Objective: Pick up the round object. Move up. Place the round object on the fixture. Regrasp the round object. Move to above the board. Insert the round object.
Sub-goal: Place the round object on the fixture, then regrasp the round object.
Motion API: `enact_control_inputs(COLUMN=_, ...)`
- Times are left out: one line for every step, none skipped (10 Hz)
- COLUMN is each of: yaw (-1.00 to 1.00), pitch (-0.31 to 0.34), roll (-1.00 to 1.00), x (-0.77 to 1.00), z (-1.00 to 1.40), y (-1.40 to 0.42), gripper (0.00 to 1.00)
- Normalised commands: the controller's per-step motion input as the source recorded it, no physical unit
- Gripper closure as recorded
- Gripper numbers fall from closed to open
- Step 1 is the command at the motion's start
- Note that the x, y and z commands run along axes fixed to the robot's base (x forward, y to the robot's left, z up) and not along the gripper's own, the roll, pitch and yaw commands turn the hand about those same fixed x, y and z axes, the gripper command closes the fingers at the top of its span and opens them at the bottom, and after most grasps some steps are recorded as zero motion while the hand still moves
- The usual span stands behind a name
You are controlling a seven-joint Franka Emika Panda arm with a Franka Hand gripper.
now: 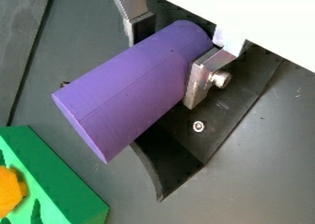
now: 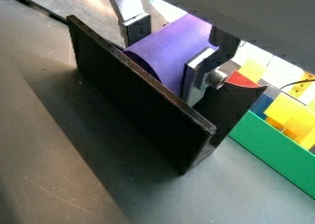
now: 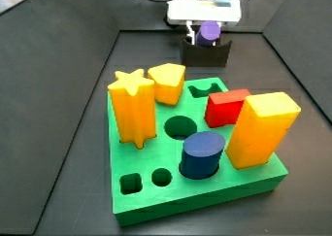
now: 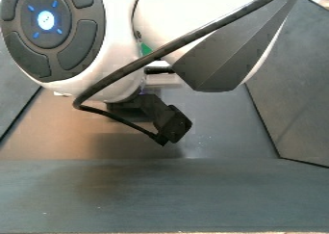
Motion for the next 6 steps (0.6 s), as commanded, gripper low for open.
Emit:
enact_control_inputs(yaw=0.0, pitch=0.0, roll=0.0, x=0.0, z=-0.17, y=-0.5, gripper=1.0)
enact_control_inputs(yaw=0.0, pitch=0.0, roll=0.0, x=0.0, z=0.0, y=0.0, gripper=0.0)
enact_control_inputs(yaw=0.05, pitch=0.0, roll=0.01, x=0.0, z=1.0, y=0.0, gripper=0.0)
enact_control_inputs(yaw=0.06, pitch=0.004, roll=0.01, x=-0.01, z=1.0, y=0.0, gripper=0.0)
enact_control_inputs(yaw=0.06, pitch=0.017, roll=0.03, x=-0.03, z=1.0, y=0.0, gripper=0.0)
enact_control_inputs(yaw=0.05, pitch=0.026, roll=0.04, x=-0.04, z=1.0, y=-0.01, gripper=0.0)
